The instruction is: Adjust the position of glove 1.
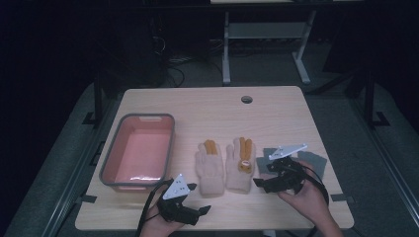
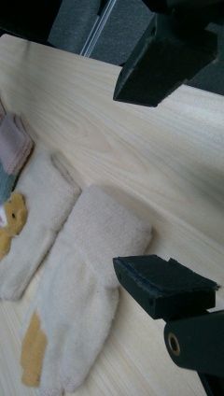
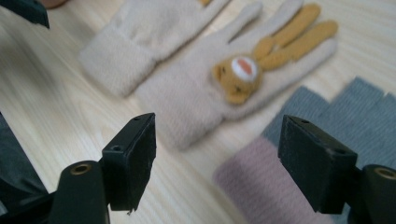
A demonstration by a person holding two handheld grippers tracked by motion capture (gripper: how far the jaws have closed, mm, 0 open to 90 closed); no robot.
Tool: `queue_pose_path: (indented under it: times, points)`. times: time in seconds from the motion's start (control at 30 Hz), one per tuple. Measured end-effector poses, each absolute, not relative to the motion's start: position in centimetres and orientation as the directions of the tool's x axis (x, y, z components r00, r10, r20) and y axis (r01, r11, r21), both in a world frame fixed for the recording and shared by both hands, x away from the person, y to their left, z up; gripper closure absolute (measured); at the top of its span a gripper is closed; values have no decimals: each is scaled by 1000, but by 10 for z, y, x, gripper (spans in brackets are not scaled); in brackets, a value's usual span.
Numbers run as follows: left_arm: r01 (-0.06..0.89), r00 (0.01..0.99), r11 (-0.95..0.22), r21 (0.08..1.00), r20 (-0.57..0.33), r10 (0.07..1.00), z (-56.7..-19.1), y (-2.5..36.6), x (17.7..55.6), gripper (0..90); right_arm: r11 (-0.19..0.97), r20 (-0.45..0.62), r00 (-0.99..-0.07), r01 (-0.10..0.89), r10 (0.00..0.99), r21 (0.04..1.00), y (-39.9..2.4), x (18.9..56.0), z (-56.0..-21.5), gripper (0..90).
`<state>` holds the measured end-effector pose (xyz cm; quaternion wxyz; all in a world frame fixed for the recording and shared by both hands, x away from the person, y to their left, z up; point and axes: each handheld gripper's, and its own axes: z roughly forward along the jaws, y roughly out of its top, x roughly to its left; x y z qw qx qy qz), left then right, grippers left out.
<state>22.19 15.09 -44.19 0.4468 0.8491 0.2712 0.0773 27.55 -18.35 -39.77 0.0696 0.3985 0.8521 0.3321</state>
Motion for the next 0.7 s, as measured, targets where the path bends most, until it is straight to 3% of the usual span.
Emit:
queue_pose_path:
  times: [0.7]
  points:
    - [384, 843, -452, 805, -106, 528, -439, 152, 222, 169, 532, 132, -713, 621, 689, 576, -150, 320, -381, 287]
